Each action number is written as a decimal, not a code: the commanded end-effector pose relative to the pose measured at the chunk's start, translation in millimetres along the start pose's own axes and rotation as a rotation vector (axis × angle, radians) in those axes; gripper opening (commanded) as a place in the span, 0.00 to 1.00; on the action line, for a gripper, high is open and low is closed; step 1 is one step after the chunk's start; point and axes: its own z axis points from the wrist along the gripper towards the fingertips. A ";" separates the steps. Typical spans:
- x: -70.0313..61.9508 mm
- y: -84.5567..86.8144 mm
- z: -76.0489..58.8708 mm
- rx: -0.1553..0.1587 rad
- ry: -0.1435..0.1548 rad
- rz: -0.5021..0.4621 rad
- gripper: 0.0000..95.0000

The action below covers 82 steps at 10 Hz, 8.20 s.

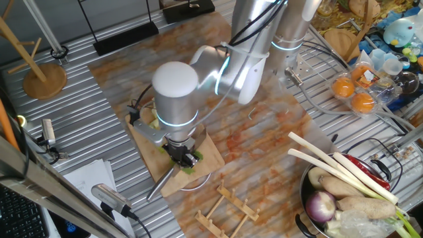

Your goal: Chop the scallions

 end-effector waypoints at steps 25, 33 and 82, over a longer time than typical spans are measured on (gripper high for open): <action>13.3 -6.9 15.2 -0.004 -0.009 -0.040 0.00; -16.2 -8.6 10.2 -0.010 0.032 -0.023 0.00; 10.8 -7.0 -18.8 -0.031 0.065 -0.048 0.00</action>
